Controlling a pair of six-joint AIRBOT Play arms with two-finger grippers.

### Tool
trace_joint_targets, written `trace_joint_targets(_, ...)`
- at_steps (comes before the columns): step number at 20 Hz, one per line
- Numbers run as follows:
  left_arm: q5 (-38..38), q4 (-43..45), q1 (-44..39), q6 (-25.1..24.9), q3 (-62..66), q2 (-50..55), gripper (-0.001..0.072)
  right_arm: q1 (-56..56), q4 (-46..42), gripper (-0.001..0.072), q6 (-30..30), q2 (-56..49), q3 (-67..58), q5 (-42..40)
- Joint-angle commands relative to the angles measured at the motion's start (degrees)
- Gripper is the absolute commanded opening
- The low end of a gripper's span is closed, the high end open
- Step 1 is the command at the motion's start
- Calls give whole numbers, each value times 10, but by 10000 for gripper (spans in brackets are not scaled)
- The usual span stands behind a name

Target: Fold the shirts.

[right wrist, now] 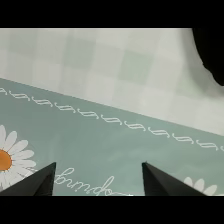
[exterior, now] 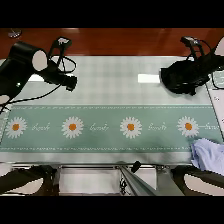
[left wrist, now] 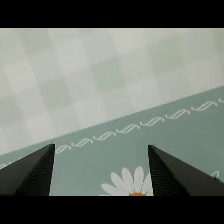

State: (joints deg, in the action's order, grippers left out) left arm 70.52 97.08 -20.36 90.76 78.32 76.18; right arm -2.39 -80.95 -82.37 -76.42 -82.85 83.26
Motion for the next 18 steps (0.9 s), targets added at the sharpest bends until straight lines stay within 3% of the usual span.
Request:
trace_joint_targets(1, -41, -1, 0, 0, 0, 8, 709, 0, 3, 605, 3, 0, 0, -1)
trace_joint_targets(3, -40, 0, 0, -6, 0, 15, 709, 0, -64, 594, 24, -1, 0, -81)
trace_joint_targets(4, -49, 5, 2, -31, 1, 17, 709, 2, -145, 594, -15, -1, 0, -137)
trace_joint_targets(6, -56, 11, 11, -45, 1, 23, 709, 32, -312, 600, -161, -5, -2, -233)
trace_joint_targets(7, -56, 11, 15, -45, 1, 24, 709, 66, -325, 600, -193, -12, -9, -256)
trace_joint_targets(9, -56, 11, 22, -45, 1, 24, 709, 146, -240, 603, -194, -37, -24, -270)
trace_joint_targets(14, -55, 4, 21, -45, 0, 25, 709, 316, 97, 616, -177, -121, -30, -282)
trace_joint_targets(18, -54, 4, 21, -43, 0, 25, 709, 321, 135, 615, -166, -174, -30, -313)
